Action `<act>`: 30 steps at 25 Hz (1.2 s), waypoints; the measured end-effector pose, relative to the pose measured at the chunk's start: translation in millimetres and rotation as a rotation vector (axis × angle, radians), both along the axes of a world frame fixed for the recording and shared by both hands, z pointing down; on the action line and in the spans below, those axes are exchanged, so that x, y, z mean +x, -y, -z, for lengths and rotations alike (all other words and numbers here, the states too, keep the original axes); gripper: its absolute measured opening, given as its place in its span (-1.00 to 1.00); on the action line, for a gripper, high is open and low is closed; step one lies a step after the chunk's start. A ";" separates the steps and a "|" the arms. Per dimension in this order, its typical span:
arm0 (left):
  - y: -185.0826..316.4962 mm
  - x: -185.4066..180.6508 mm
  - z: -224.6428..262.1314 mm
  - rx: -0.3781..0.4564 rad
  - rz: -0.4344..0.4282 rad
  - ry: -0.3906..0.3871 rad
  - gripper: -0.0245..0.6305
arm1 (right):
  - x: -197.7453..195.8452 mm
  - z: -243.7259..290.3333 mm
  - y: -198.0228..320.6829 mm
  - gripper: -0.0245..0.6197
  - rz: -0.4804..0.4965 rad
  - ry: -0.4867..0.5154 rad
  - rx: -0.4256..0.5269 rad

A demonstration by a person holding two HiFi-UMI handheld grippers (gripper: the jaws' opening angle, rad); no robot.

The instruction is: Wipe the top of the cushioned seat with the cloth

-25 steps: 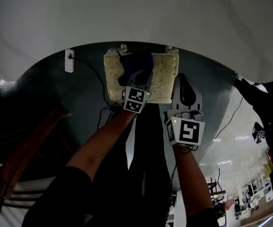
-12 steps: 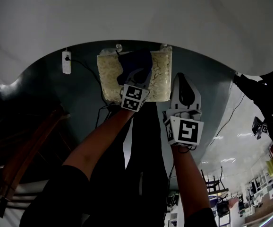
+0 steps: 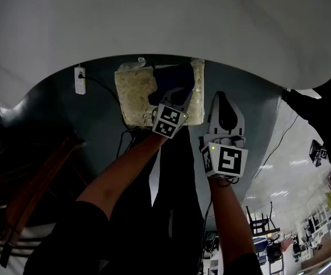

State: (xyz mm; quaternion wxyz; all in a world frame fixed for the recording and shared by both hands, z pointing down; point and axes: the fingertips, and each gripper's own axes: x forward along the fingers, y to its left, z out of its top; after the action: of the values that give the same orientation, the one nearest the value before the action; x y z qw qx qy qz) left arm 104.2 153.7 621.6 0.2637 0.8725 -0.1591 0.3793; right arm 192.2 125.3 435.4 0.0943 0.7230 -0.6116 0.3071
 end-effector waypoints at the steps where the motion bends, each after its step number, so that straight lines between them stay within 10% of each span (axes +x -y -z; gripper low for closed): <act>1: -2.4 3.4 0.1 -0.008 -0.010 -0.003 -0.81 | 1.5 0.3 -0.6 -0.80 -0.006 0.002 -0.001; 13: -1.4 0.4 39.5 -0.009 -0.037 -0.115 -0.82 | -13.7 17.6 -0.2 -0.80 0.021 -0.006 0.003; 17: 16.6 -48.7 74.2 0.121 0.019 -0.121 -0.82 | -32.7 26.4 -3.4 -0.80 0.012 0.006 0.013; 30: 55.5 -242.3 151.7 0.185 0.426 -0.055 -0.82 | -121.2 56.5 -2.3 -0.80 0.103 -0.028 0.031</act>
State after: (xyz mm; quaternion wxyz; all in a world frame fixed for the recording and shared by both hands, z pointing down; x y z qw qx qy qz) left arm -138.0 98.2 469.8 0.2607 0.8497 -0.3665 0.2750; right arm 71.1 127.6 378.9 0.1076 0.6962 -0.6512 0.2822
